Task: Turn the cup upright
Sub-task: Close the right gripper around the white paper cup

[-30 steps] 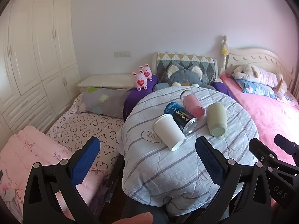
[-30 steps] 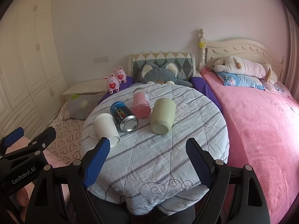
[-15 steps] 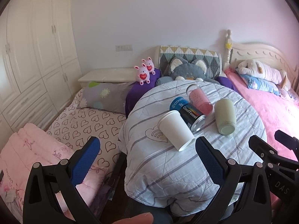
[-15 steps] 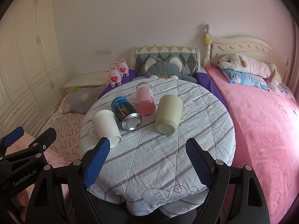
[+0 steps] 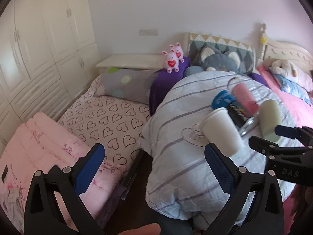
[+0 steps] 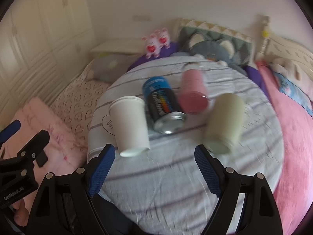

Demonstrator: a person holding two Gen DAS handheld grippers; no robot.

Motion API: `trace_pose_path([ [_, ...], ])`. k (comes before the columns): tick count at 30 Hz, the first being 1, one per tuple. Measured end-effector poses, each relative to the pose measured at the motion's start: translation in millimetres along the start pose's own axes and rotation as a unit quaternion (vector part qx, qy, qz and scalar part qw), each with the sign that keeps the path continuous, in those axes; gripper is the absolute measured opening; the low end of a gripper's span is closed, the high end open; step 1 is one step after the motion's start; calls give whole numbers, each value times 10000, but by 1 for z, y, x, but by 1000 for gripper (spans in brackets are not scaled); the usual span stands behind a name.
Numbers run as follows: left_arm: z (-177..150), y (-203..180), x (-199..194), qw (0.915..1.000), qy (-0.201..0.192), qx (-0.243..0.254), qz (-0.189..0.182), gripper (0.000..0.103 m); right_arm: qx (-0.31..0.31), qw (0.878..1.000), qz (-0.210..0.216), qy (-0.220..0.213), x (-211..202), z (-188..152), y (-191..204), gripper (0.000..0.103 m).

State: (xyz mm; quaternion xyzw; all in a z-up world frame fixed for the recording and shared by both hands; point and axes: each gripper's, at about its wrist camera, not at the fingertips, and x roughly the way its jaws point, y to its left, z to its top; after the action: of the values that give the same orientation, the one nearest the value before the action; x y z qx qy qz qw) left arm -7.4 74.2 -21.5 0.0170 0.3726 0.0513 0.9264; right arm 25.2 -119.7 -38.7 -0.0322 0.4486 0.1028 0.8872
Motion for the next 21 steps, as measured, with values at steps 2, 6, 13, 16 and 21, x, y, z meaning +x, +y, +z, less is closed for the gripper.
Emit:
trace_pose_path([
  [2,0,2,10,10000,79,-28,31,103,-232,9996,57,149,17,10,7,84],
  [6,4,7,26,9998,192,-53,32,103,-487,9976,179,451,45,22,18,84],
  [13,8,15,54,9989,419,-158,119,103,-714,9938,368,774,75,31,32,84],
  [16,10,17,64,9984,511,-200,168,103,-750,9919,422,934,88,33,34,84],
  [21,11,21,77,9976,613,-225,219,103,-807,9892,379,1162,105,34,33,83],
])
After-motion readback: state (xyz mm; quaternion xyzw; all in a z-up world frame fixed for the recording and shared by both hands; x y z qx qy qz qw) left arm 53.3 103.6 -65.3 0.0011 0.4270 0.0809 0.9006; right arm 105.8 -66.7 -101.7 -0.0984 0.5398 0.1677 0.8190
